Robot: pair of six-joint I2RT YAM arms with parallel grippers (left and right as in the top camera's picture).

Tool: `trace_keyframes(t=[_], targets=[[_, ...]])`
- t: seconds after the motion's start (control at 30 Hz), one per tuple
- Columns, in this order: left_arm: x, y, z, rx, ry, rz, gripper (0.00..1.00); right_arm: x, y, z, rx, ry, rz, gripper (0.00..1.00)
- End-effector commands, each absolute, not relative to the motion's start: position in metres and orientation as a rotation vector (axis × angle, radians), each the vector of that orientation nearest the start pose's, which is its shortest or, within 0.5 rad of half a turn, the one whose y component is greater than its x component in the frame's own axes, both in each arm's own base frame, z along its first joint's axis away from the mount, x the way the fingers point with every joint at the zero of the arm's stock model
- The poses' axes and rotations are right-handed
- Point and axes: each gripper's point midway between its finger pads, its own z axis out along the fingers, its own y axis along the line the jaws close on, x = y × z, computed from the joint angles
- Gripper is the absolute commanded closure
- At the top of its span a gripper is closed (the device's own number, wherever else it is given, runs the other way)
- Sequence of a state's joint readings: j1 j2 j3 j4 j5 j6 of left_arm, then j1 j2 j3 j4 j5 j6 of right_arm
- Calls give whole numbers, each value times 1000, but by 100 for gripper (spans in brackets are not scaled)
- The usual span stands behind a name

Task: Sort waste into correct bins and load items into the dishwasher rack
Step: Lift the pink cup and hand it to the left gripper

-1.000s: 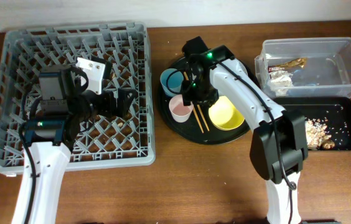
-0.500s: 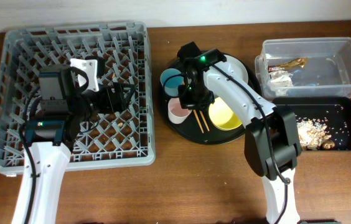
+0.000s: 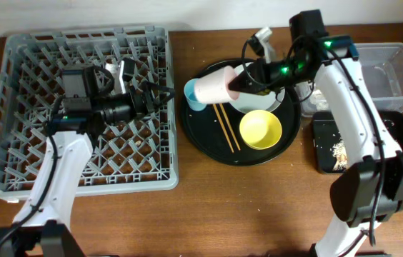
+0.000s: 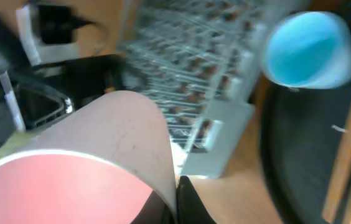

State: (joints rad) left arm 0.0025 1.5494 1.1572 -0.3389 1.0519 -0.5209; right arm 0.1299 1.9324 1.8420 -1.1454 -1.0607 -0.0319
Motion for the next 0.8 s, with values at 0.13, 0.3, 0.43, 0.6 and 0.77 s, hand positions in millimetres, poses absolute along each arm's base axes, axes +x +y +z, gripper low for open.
trace_keyframes(t=[0.13,0.3,0.43,0.6,0.77], targets=[[356,-164,261,-100,2255,-1847,1,372,241,255,-666,2176,1791,96],[353,-165,264,-100,2255,-1888,6,374,259,255,-702,2169,1777,96],[351,-166,266,-121,2261,-1923,18,382,275,248,-690,2210,1716,96],[347,-167,269,-97,2253,-1953,13,384,303,238,-712,2207,1755,96],[348,-167,273,-72,2235,-1961,5,371,324,237,-786,2188,1772,96]])
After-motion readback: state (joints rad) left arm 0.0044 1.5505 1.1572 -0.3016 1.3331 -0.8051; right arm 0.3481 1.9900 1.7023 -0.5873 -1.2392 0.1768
